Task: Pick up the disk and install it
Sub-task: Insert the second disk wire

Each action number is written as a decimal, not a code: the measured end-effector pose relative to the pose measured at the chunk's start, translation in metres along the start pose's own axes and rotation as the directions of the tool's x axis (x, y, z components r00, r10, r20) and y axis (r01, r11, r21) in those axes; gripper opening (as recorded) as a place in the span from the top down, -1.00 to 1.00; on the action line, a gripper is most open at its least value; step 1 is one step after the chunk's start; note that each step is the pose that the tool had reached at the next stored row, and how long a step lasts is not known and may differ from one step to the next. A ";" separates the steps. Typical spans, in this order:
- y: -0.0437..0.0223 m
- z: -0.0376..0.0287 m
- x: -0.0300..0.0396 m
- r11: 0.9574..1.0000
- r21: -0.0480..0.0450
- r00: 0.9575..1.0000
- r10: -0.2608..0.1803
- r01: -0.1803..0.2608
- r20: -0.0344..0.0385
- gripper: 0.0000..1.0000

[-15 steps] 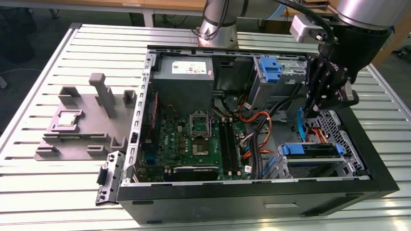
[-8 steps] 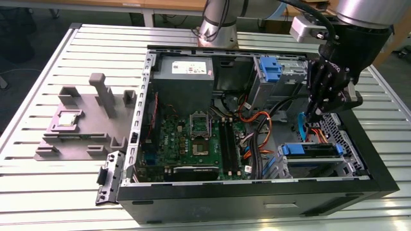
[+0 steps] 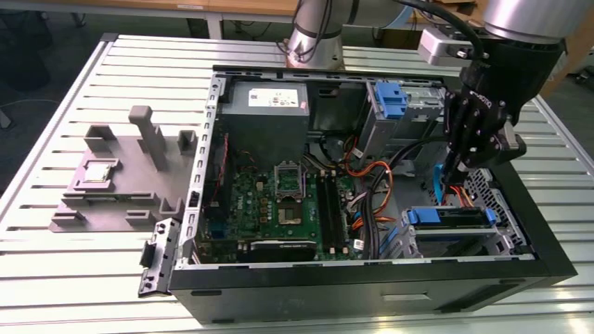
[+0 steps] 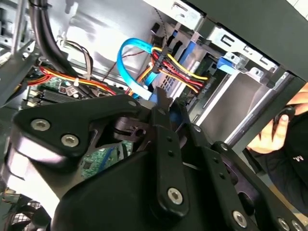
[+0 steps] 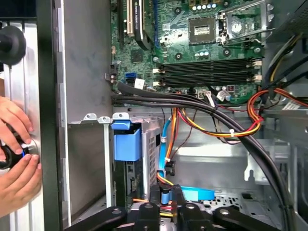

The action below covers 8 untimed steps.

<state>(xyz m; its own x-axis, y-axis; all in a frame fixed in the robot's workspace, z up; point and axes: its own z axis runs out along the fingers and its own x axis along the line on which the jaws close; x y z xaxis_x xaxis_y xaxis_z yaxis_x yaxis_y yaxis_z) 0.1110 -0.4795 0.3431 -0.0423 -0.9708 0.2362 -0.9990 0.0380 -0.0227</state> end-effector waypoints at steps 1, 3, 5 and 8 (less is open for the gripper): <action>0.0000 0.0005 -0.0001 1.000 0.000 1.000 0.000 0.000 -0.005 0.56; 0.0000 0.0016 -0.0004 1.000 0.001 1.000 0.000 0.000 -0.014 0.44; 0.0001 0.0025 -0.0006 1.000 0.001 1.000 0.000 0.000 -0.022 0.44; 0.0001 0.0029 -0.0007 1.000 0.001 1.000 0.000 0.000 -0.025 0.59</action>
<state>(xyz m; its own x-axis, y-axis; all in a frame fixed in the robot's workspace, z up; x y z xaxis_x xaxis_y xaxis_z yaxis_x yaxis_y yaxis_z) 0.1110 -0.4796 0.3401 -0.0424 -0.9646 0.2602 -0.9990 0.0375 -0.0238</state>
